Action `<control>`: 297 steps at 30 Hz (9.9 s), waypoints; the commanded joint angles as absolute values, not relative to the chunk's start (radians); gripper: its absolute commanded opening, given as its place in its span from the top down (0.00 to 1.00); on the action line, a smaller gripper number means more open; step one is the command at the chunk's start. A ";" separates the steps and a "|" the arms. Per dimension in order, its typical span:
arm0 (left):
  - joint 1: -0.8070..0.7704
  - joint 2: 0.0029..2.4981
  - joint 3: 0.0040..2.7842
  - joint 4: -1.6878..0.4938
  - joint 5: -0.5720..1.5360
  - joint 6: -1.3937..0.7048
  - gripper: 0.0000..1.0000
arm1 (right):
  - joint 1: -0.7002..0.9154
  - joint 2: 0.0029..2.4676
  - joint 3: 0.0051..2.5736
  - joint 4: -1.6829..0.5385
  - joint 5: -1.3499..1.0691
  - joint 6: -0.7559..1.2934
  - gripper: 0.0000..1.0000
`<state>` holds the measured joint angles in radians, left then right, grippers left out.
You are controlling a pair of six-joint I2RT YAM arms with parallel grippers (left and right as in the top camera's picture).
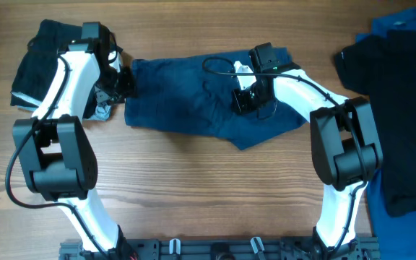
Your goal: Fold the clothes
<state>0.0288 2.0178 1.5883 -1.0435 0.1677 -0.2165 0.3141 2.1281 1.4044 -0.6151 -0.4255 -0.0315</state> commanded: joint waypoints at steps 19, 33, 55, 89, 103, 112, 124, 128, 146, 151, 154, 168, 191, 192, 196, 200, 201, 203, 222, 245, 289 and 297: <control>-0.005 2.012 1.268 -0.743 0.202 -0.108 0.36 | 0.328 2.220 1.380 -0.637 -0.403 -0.050 0.96; -0.005 2.003 1.274 -0.780 0.343 -0.109 0.96 | 0.328 2.219 1.382 -0.639 -0.405 -0.049 0.96; -0.212 1.885 1.901 -1.103 0.133 -0.108 0.96 | 0.418 2.104 1.267 -0.253 -0.644 0.790 0.96; -0.572 1.980 1.961 -1.159 0.099 0.019 0.96 | -0.089 1.851 1.104 -0.612 -0.212 0.271 0.96; -0.746 2.111 1.961 -1.087 0.126 0.019 0.96 | -0.126 1.851 1.104 -0.632 -0.208 0.290 0.96; -0.779 2.127 1.961 -0.873 0.110 -0.042 0.96 | -0.125 1.851 1.099 -0.661 -0.302 0.288 0.96; -0.770 2.130 1.961 -0.805 0.111 -0.042 0.83 | -0.119 1.851 0.884 -0.394 -0.328 0.316 0.96; -0.769 2.130 1.961 -0.774 0.114 -0.076 0.86 | -0.119 1.845 0.936 -0.429 -0.289 0.316 0.96; -0.485 2.261 1.957 -0.788 0.129 -0.217 0.84 | -0.089 1.662 1.218 -0.762 -0.730 -0.105 0.96; -0.487 2.365 1.957 -0.743 0.190 -0.218 0.83 | -0.063 1.836 1.121 -0.694 -0.530 -0.014 0.96; -0.486 2.385 1.957 -0.731 0.163 -0.214 0.82 | -0.063 1.987 1.097 -0.659 -0.315 0.178 0.96; -0.490 2.046 2.012 -0.981 0.221 -0.218 0.96 | -0.063 1.874 1.298 -0.740 -0.449 0.074 0.96; -0.581 2.133 1.405 -0.779 0.613 -0.225 0.95 | 0.019 2.241 1.322 -0.065 -0.600 0.078 0.96; -0.581 2.133 1.368 -0.760 0.612 -0.225 0.94 | 0.019 2.236 1.323 -0.034 -0.601 0.078 0.96; -0.598 2.134 1.320 -0.717 0.609 -0.225 0.92 | 0.018 2.166 1.347 -0.012 -0.608 0.078 0.96; -0.600 2.128 1.333 -0.711 0.609 -0.224 0.95 | 0.013 1.950 1.354 -0.078 -0.615 0.045 0.96; -0.600 2.118 1.350 -0.713 0.609 -0.224 0.95 | 0.013 1.881 1.354 -0.139 -0.615 0.041 0.96; -0.599 2.075 1.411 -0.731 0.609 -0.224 0.95 | 0.013 1.767 1.354 -0.330 -0.615 0.030 0.96; -0.672 2.220 1.464 -0.530 0.609 -0.270 0.90 | -0.060 1.723 0.930 -0.555 -0.236 0.156 0.95; -0.441 2.175 1.677 -0.401 0.279 -0.270 0.96 | -0.057 1.782 1.202 -0.332 -0.376 0.212 0.95; -0.571 2.336 1.739 -1.269 -0.065 -0.511 0.87 | -0.426 1.728 1.209 -0.382 -0.285 0.269 0.00; -0.184 2.332 1.816 -1.013 -0.087 -0.529 0.83 | -0.426 1.728 1.209 -0.382 -0.285 0.269 0.01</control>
<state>-0.2420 2.2860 1.7771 -1.0233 -0.0559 -0.5148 -0.4255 1.7294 1.2060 -0.3851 -0.2905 0.2615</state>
